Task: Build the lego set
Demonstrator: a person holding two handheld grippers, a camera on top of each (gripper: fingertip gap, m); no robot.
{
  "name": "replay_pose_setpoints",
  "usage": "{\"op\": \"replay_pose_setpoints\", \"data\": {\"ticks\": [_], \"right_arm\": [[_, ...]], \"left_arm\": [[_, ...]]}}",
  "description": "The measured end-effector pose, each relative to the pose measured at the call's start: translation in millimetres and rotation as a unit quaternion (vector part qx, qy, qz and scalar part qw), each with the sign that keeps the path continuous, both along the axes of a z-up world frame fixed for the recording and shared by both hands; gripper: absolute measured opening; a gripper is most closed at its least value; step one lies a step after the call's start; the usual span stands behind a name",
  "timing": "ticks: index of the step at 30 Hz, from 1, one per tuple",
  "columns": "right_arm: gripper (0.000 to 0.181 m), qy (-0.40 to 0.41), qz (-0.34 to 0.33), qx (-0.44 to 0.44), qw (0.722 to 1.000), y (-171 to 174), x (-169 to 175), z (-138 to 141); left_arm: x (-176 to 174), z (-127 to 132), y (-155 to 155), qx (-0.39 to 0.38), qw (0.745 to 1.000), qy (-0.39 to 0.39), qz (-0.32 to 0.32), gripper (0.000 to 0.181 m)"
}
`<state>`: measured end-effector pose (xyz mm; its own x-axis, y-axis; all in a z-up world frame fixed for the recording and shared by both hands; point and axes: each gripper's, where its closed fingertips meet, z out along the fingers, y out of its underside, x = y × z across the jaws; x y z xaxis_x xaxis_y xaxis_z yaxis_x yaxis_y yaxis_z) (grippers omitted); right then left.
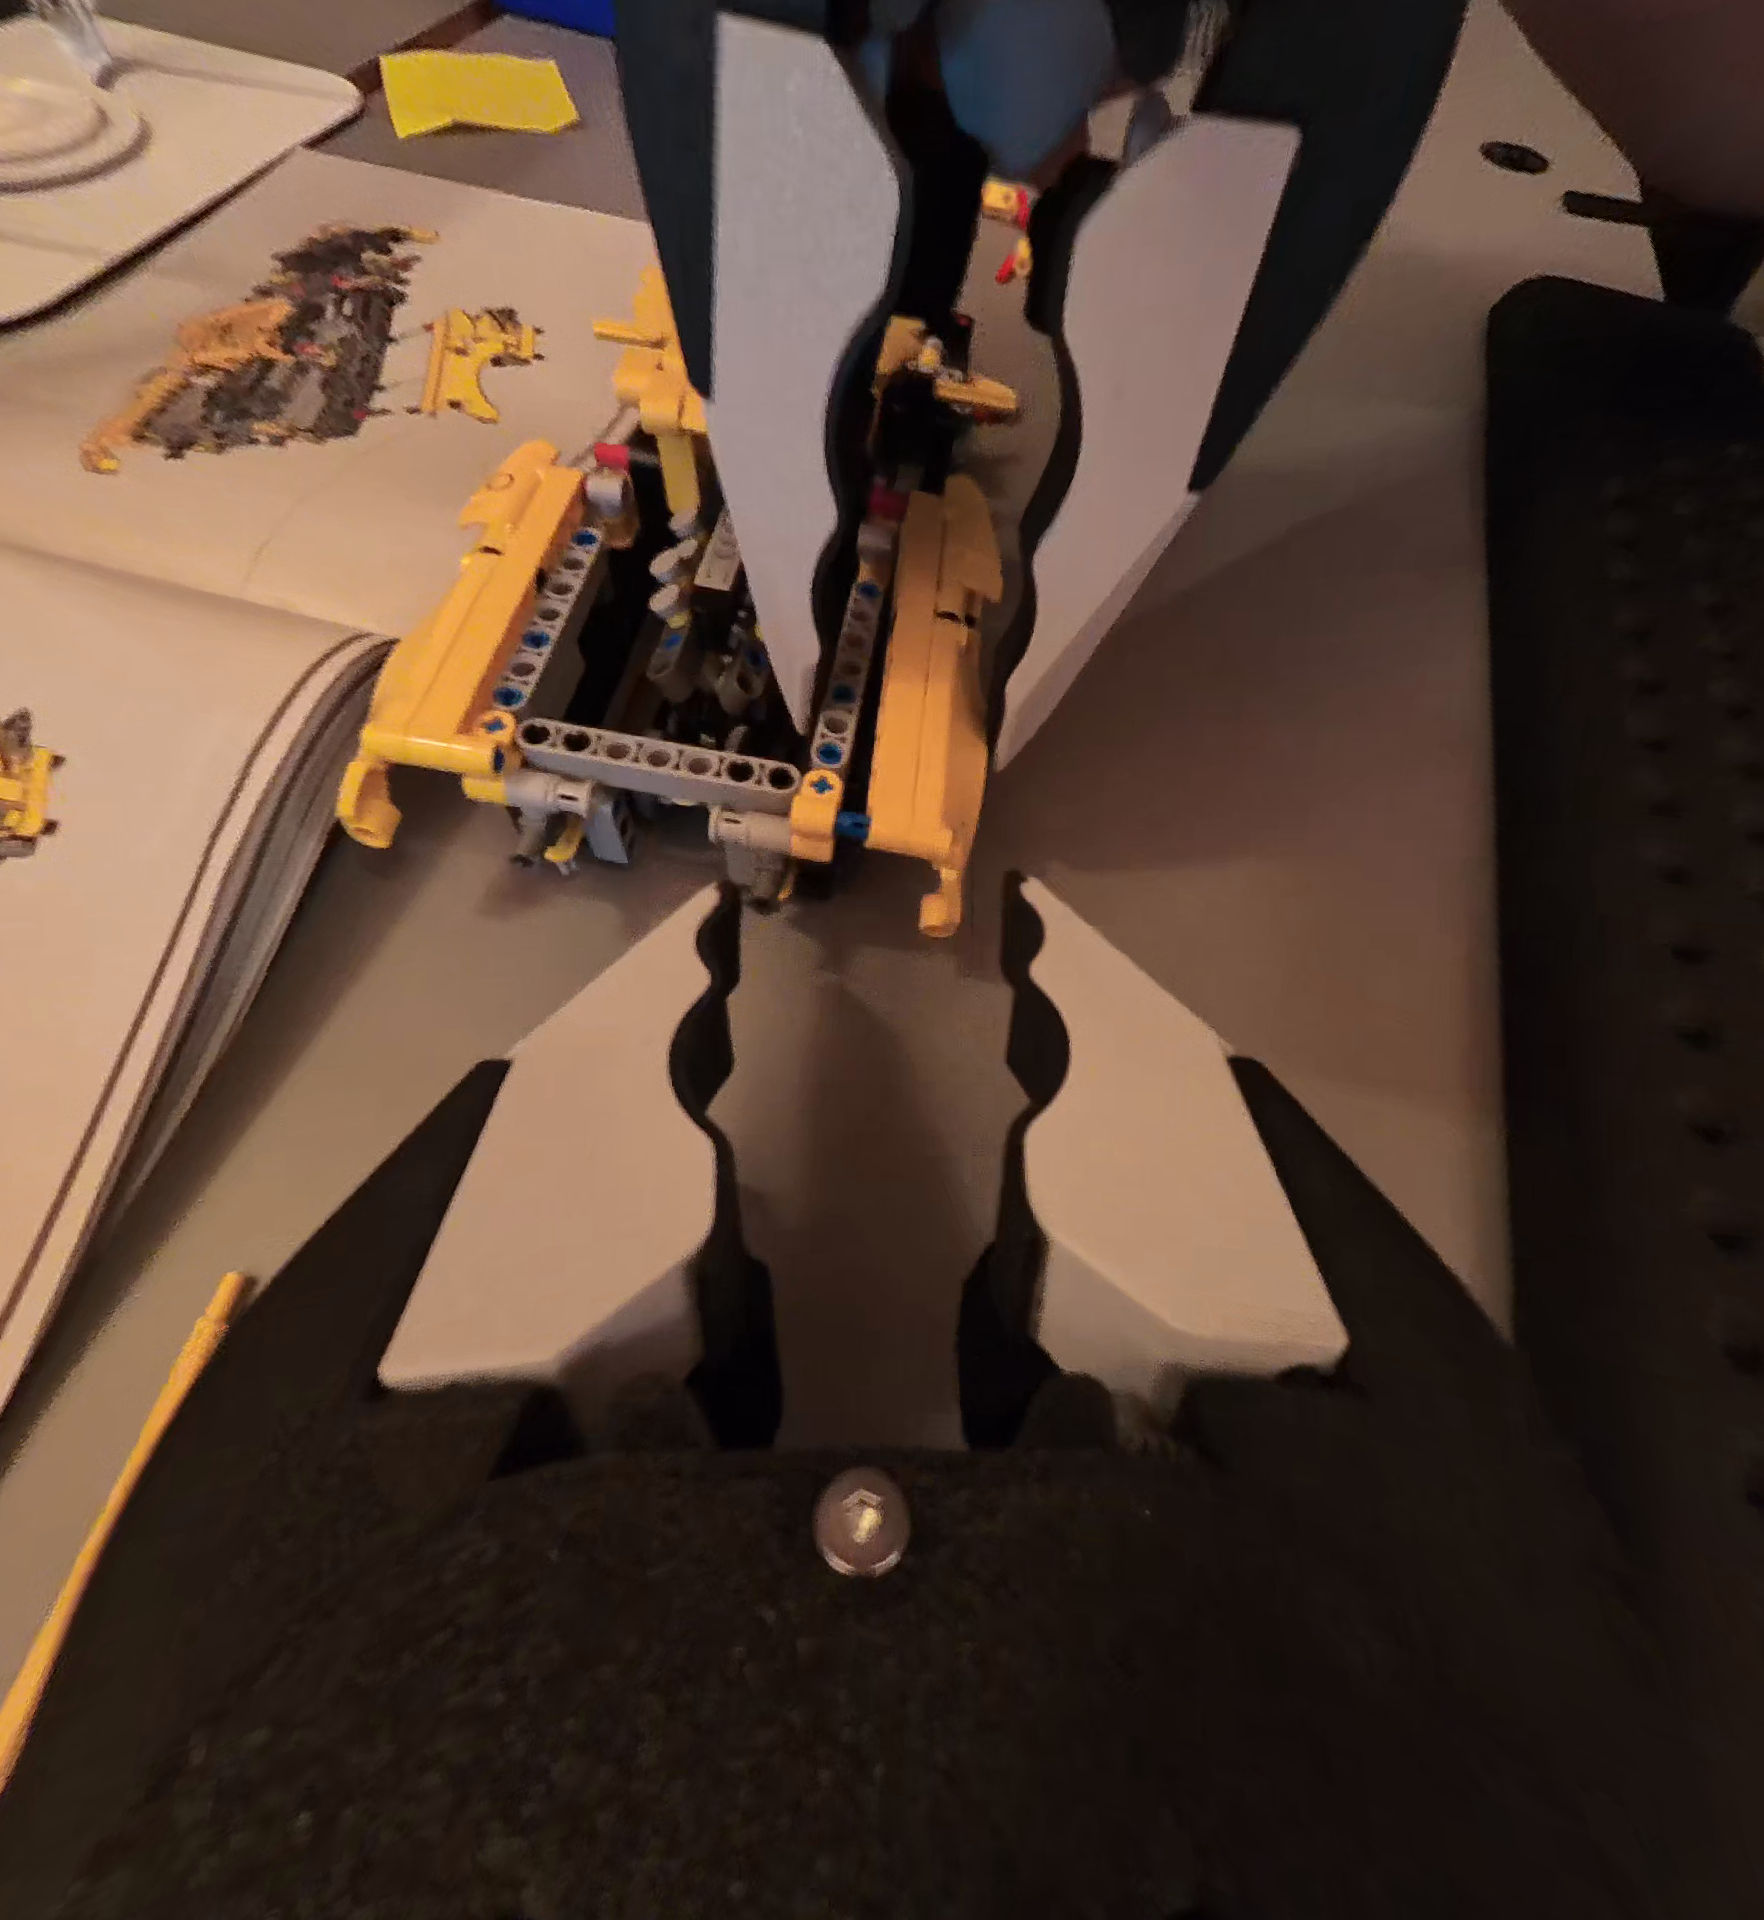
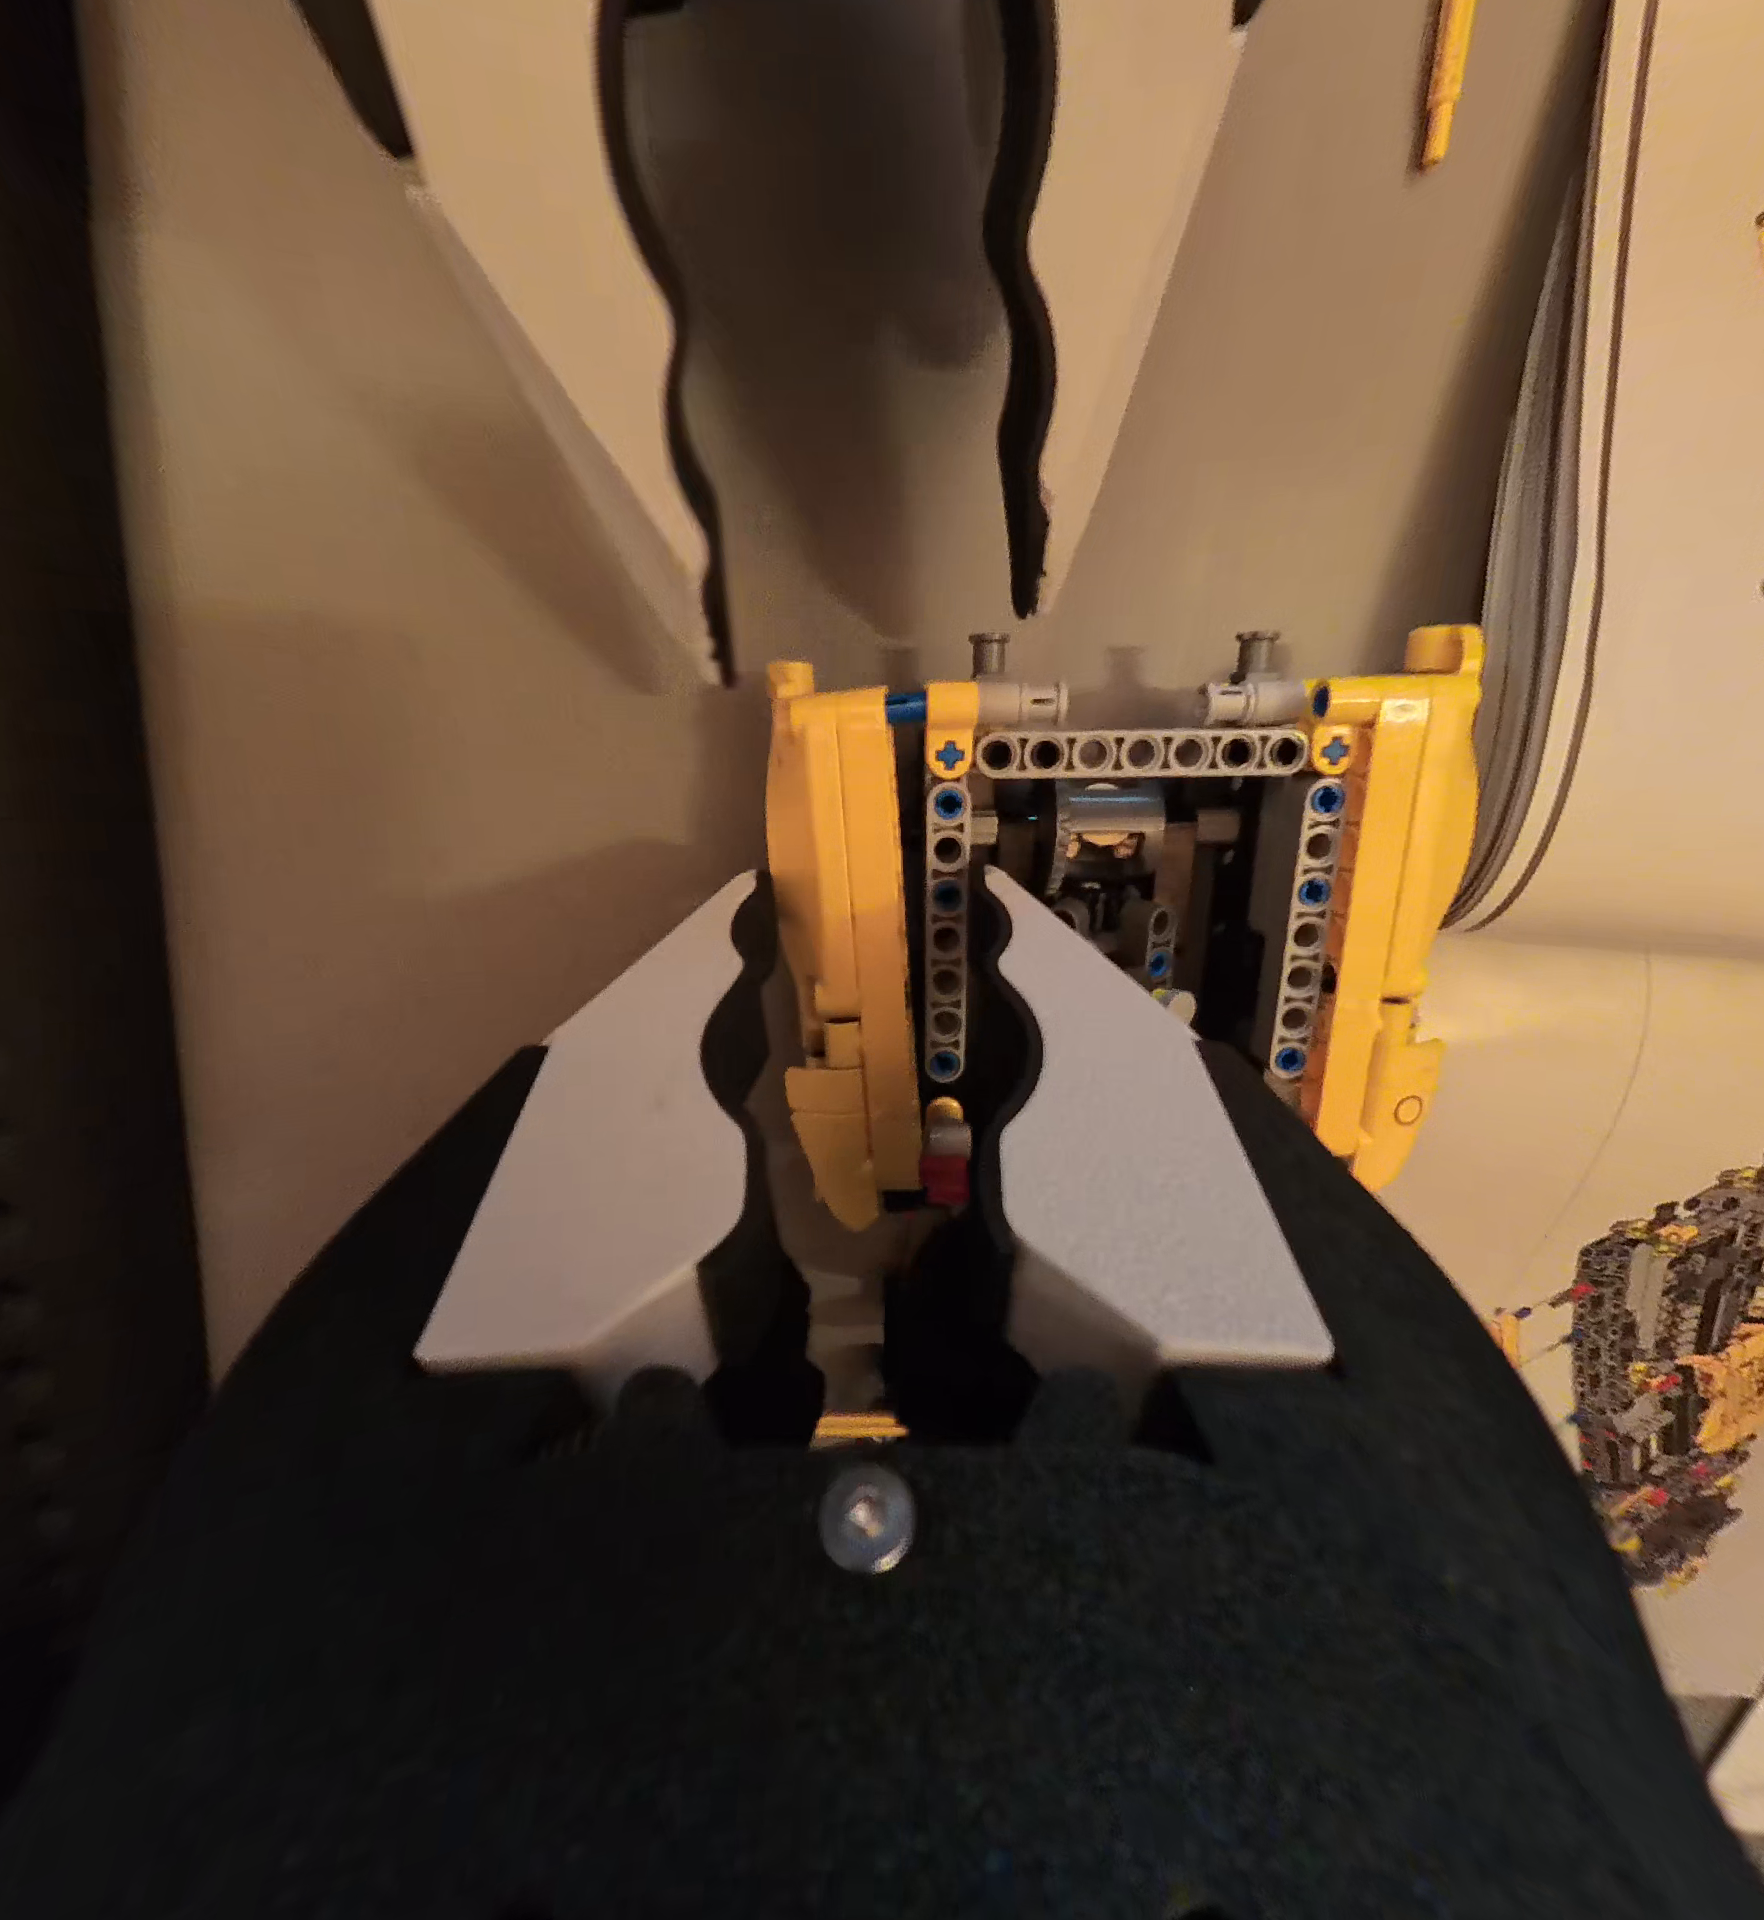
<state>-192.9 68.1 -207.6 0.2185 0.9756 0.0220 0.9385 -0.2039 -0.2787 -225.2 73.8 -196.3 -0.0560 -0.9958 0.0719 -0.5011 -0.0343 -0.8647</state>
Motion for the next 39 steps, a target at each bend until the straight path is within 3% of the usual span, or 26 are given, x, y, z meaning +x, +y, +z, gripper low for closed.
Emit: {"op": "replay_pose_setpoints", "data": {"ticks": [3, 5, 10, 16, 22, 26, 28, 35, 39], "right_arm": [[0.035, 0.013, -0.004, -0.011, 1.000, 1, 1, 4], [0.035, 0.014, -0.009, -0.015, 1.000, 3, 3, 4], [0.034, 0.044, -0.013, -0.028, 0.999, 6, 5, 15], [0.035, 0.081, -0.005, -0.039, 0.996, -1, 7, 31], [0.037, 0.045, -0.004, -0.040, 0.998, -9, 6, 19], [0.035, 0.116, 0.036, 0.015, 0.992, -10, -16, 43], [0.035, 0.102, 0.046, 0.053, 0.992, -2, -19, 36], [0.033, 0.095, 0.014, -0.022, 0.995, -2, -19, 22], [0.034, 0.148, -0.008, -0.050, 0.988, -1, -26, 37]], "left_arm": [[4, -12, 1, 0.016, 0.999, 0.036, 0.002, 0.065], [12, -14, 5, 0.030, 0.999, 0.039, 0.014, 0.065], [33, 8, 11, -0.012, 0.999, -0.031, 0.042, 0.058], [36, 27, 3, -0.004, 0.997, -0.063, 0.040, 0.057], [37, 7, -7, -0.012, 0.999, -0.019, 0.029, 0.056], [35, -1, -6, -0.001, 1.000, -0.008, 0.028, 0.057], [35, -3, -6, 0.001, 1.000, -0.004, 0.027, 0.057], [34, -9, -7, 0.018, 0.999, 0.015, 0.023, 0.057], [34, -9, -7, 0.019, 0.999, 0.015, 0.022, 0.057]]}}
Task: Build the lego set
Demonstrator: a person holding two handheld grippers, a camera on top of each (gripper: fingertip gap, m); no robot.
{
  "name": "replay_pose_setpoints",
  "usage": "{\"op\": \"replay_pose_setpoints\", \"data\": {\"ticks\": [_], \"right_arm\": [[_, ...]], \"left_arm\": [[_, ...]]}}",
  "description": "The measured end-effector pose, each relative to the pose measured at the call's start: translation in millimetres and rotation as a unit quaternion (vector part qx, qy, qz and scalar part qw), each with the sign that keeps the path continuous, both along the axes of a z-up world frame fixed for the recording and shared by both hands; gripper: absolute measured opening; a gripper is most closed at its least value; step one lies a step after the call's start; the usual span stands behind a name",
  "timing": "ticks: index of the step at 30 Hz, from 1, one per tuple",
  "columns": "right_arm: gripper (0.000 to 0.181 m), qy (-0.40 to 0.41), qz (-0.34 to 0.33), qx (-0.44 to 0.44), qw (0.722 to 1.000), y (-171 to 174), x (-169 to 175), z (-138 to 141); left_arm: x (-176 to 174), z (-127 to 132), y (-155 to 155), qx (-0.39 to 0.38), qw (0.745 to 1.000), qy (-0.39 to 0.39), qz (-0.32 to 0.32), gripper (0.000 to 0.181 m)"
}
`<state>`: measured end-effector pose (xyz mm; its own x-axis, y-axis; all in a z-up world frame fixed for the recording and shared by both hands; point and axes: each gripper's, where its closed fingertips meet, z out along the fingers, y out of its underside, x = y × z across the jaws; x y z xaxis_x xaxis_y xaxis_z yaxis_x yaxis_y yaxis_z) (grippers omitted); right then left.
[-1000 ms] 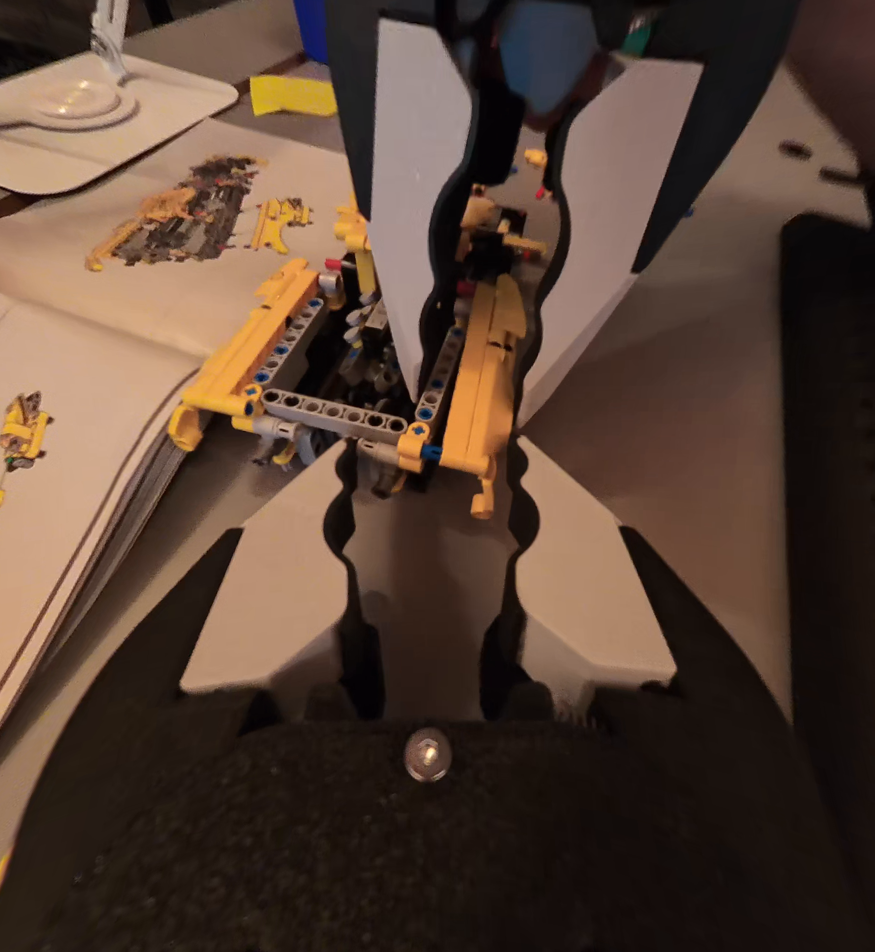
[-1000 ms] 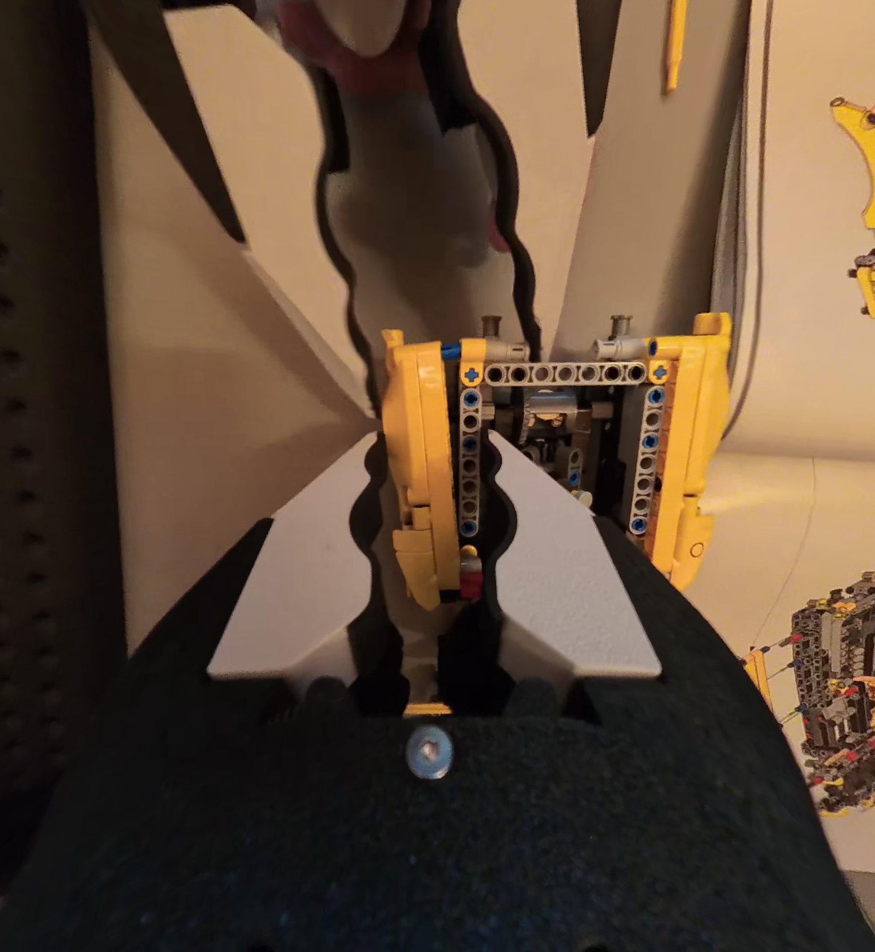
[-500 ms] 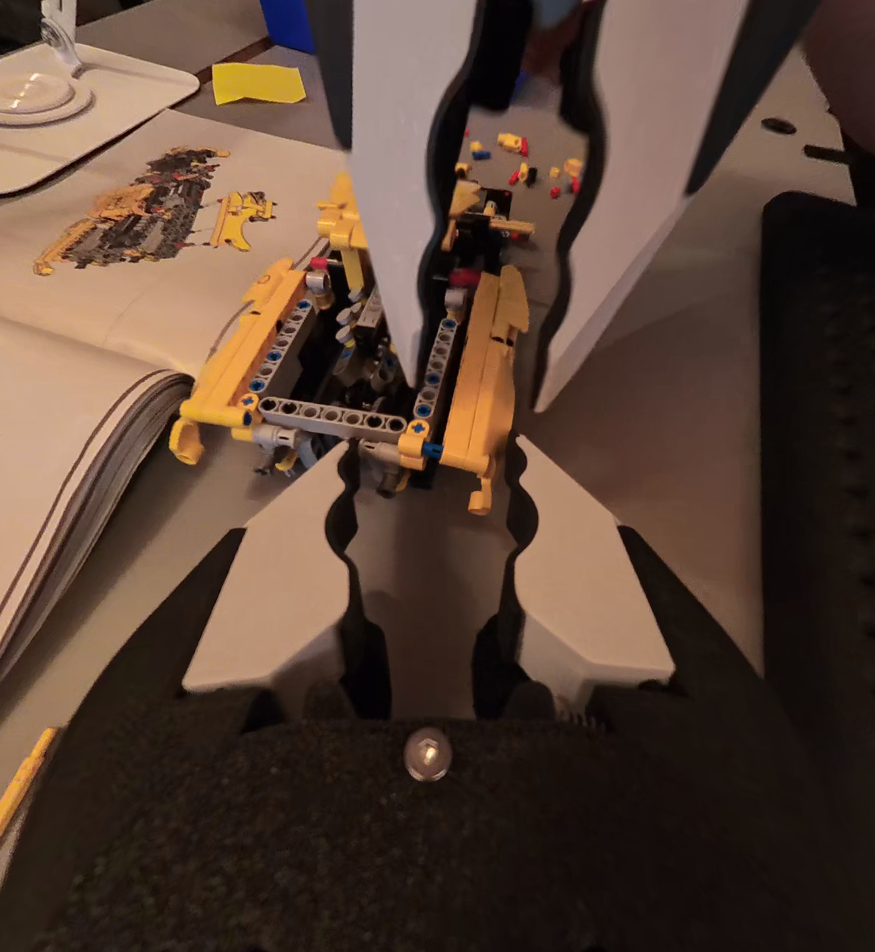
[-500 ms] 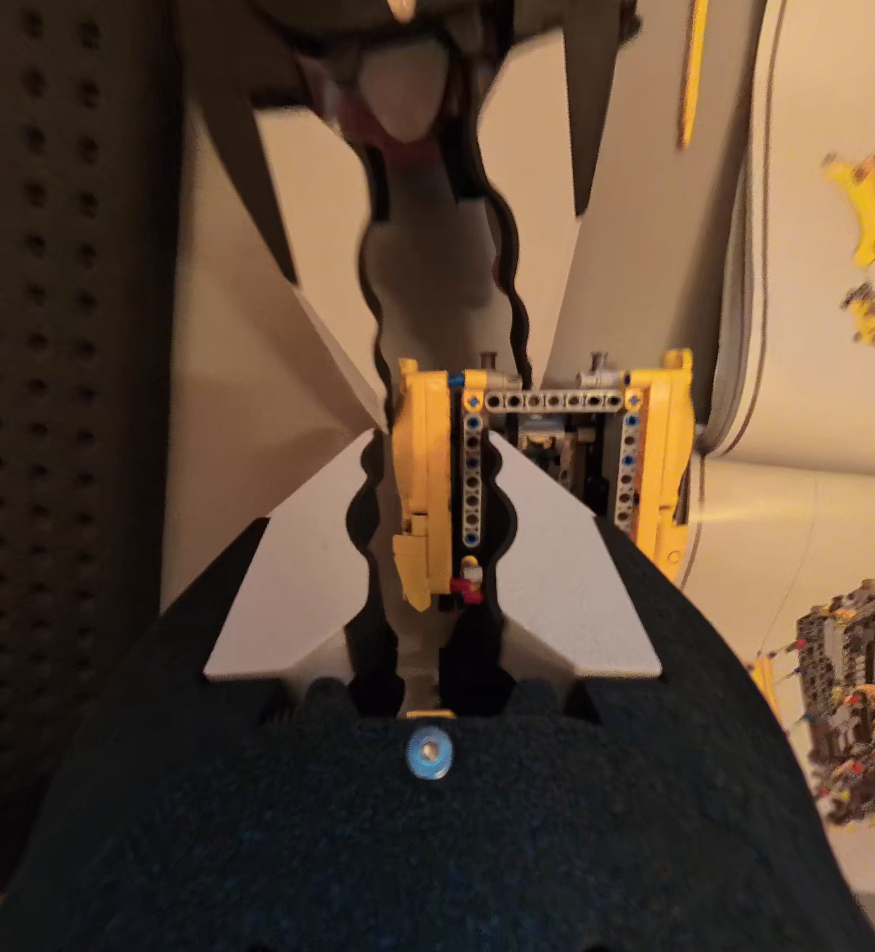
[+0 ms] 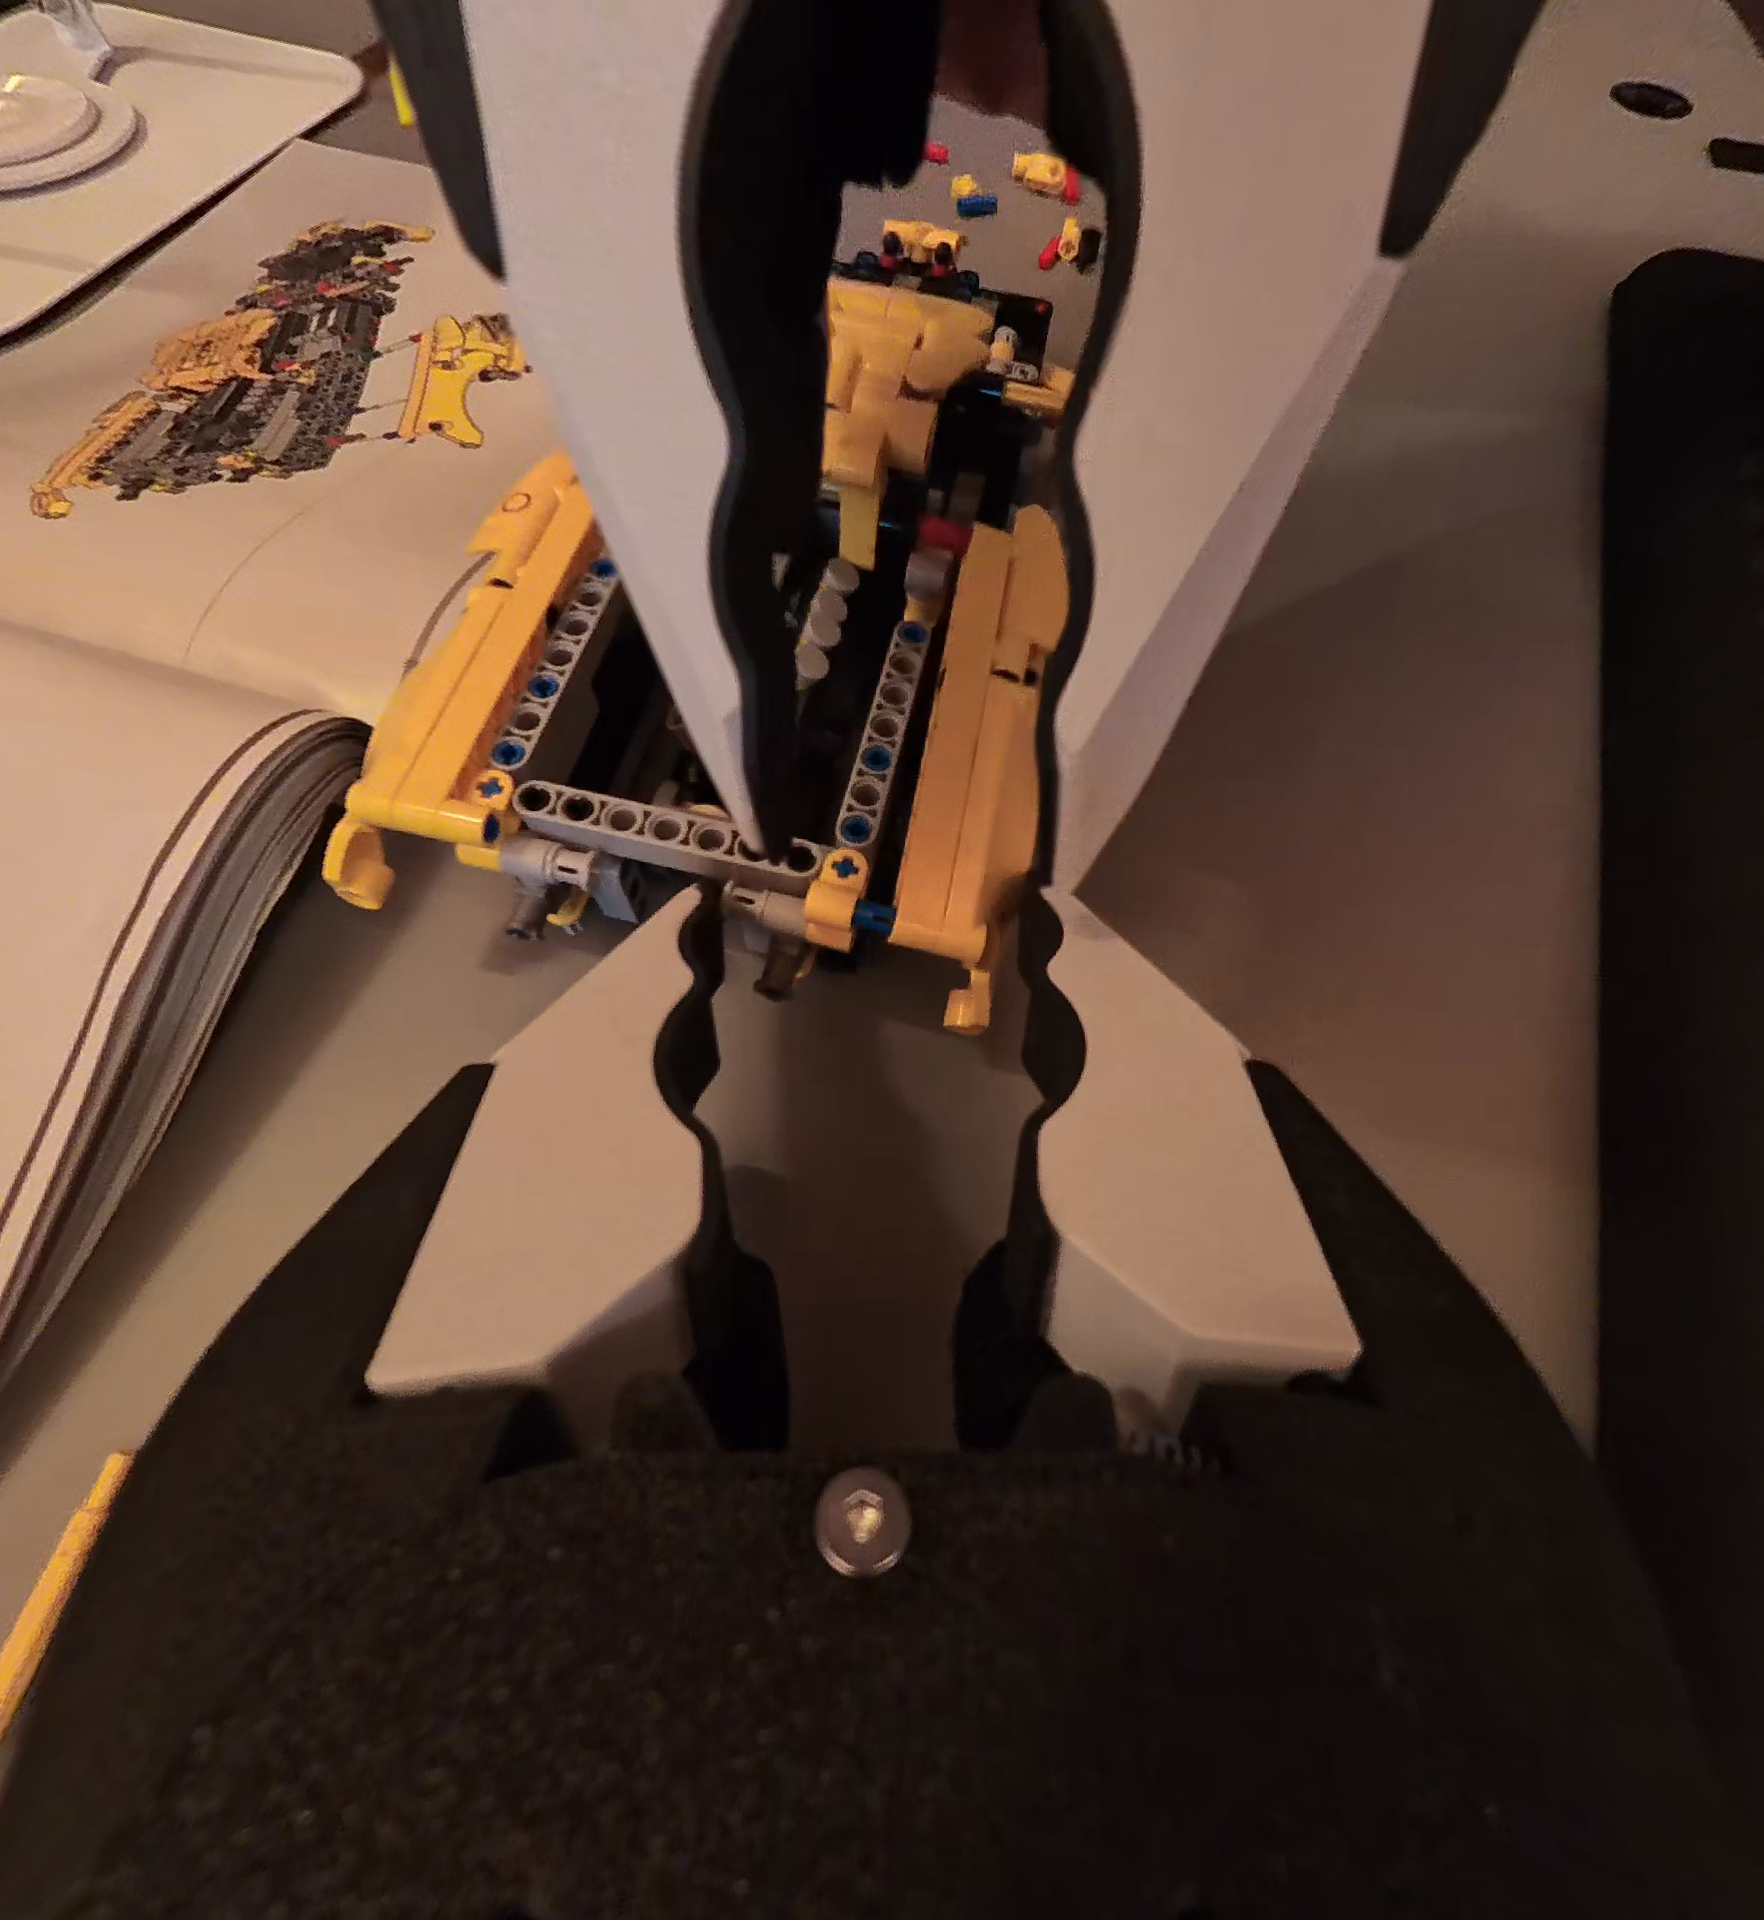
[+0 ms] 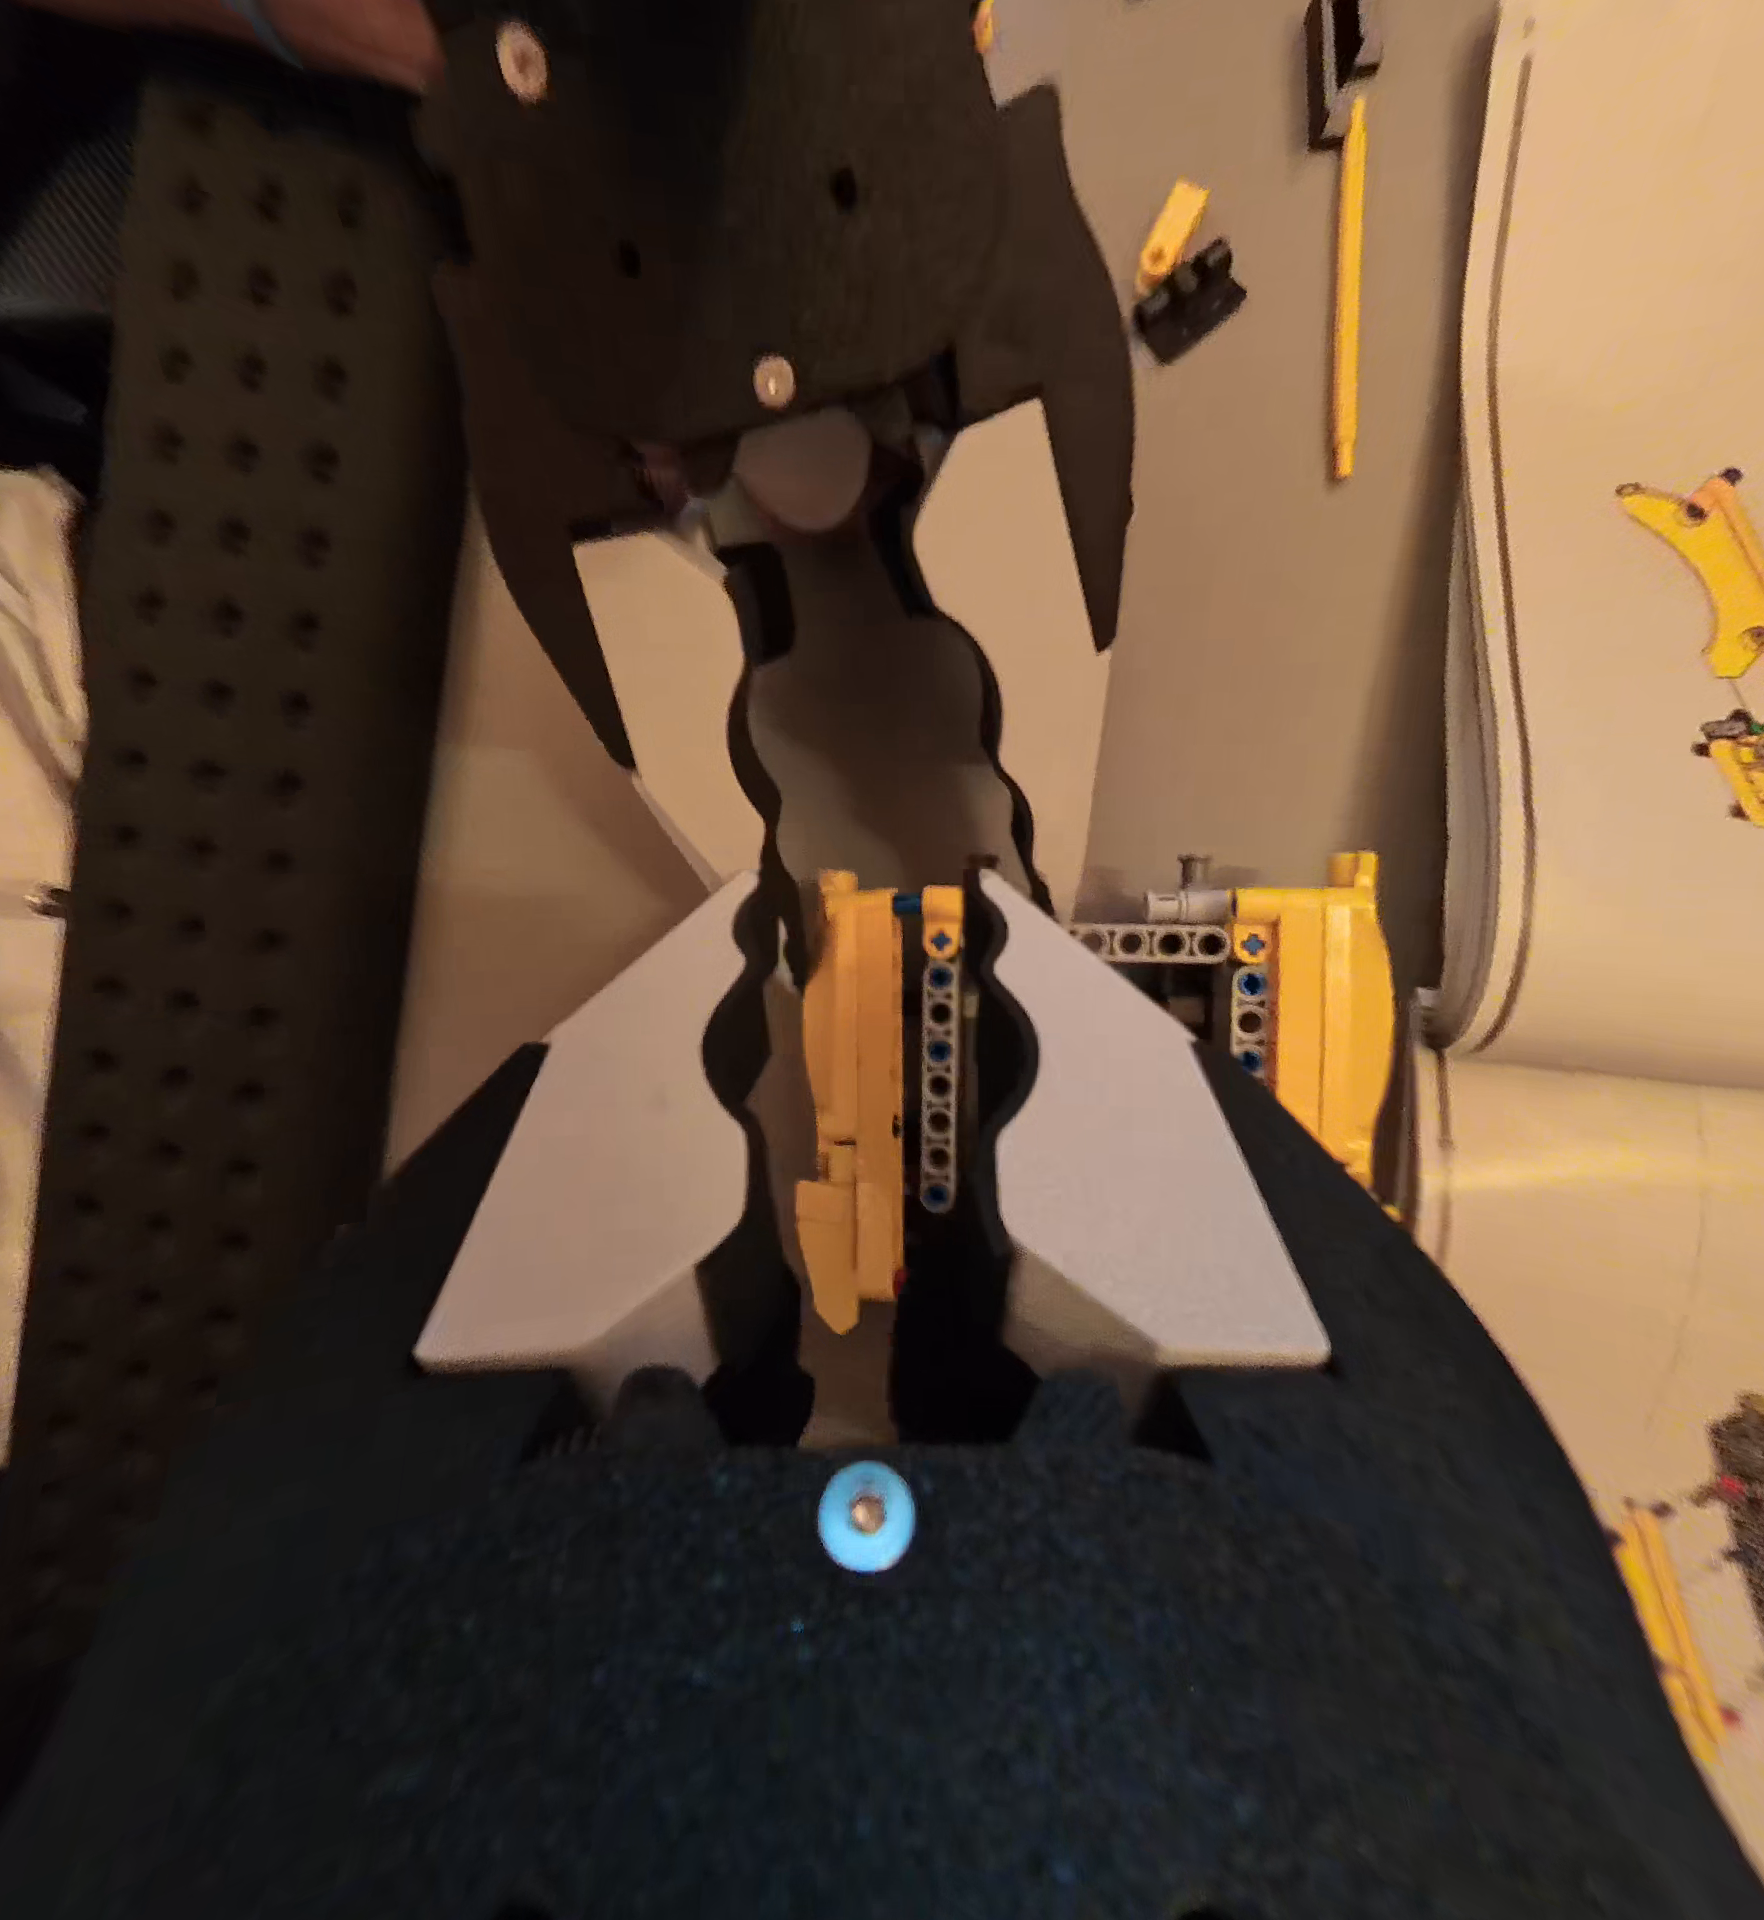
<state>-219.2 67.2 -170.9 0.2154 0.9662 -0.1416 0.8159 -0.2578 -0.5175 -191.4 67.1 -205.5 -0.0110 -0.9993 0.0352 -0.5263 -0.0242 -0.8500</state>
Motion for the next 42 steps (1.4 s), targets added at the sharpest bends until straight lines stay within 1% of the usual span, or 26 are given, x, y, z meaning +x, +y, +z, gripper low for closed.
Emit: {"op": "replay_pose_setpoints", "data": {"ticks": [1, 3, 4, 6, 8, 9, 11, 12, 14, 17, 25, 31, 34, 39, 40, 42], "right_arm": [[0.036, -0.002, -0.001, -0.004, 1.000, 0, -1, -2], [0.041, -0.062, 0.022, 0.017, 0.998, -4, 8, -18], [0.043, -0.079, 0.035, 0.033, 0.996, -5, 10, -23], [0.054, -0.071, 0.050, 0.062, 0.994, -8, 5, -20], [0.060, -0.076, 0.059, 0.069, 0.993, -10, 3, -21], [0.059, -0.075, 0.067, 0.070, 0.993, -11, 1, -23], [0.051, -0.083, 0.075, 0.075, 0.991, -9, 3, -29], [0.050, -0.073, 0.081, 0.074, 0.991, -10, 3, -28], [0.049, -0.068, 0.081, 0.066, 0.992, -9, 3, -28], [0.048, -0.069, 0.087, 0.077, 0.991, -8, 3, -29], [0.046, -0.060, 0.078, 0.095, 0.991, -9, 4, -30], [0.044, -0.069, 0.100, 0.135, 0.983, -7, 4, -31], [0.043, -0.069, 0.108, 0.143, 0.981, -9, 3, -31], [0.047, -0.034, 0.050, 0.083, 0.995, -13, 3, -27], [0.053, -0.032, 0.043, 0.075, 0.996, -16, 4, -24], [0.056, -0.033, 0.030, 0.096, 0.994, -18, 9, -19]], "left_arm": [[0, 0, 0, 0.004, 1.000, 0.001, -0.001, 0.057], [-1, -2, 0, 0.014, 1.000, 0.005, -0.005, 0.057], [-2, -2, 0, 0.018, 1.000, 0.006, -0.008, 0.057], [-2, -1, -1, 0.010, 1.000, 0.004, -0.013, 0.057], [-3, -1, -1, -0.001, 1.000, 0.002, -0.018, 0.057], [-3, 0, -2, -0.006, 1.000, 0.001, -0.020, 0.058], [-3, 0, -2, -0.015, 1.000, 0.000, -0.023, 0.058], [-3, 0, -2, -0.018, 1.000, 0.000, -0.023, 0.058], [-3, 1, -1, -0.023, 0.999, -0.001, -0.022, 0.057], [-3, 0, 0, -0.017, 1.000, 0.002, -0.017, 0.056], [-3, -2, -1, -0.006, 1.000, 0.005, -0.025, 0.054], [-2, -3, 0, 0.006, 1.000, 0.011, -0.021, 0.050], [-2, -4, -3, 0.000, 0.999, 0.012, -0.032, 0.049], [-2, -1, -5, -0.023, 0.999, 0.005, -0.029, 0.054], [-2, -1, -5, -0.021, 0.999, 0.005, -0.029, 0.054], [-2, -1, -6, -0.025, 0.999, 0.005, -0.031, 0.054]]}}
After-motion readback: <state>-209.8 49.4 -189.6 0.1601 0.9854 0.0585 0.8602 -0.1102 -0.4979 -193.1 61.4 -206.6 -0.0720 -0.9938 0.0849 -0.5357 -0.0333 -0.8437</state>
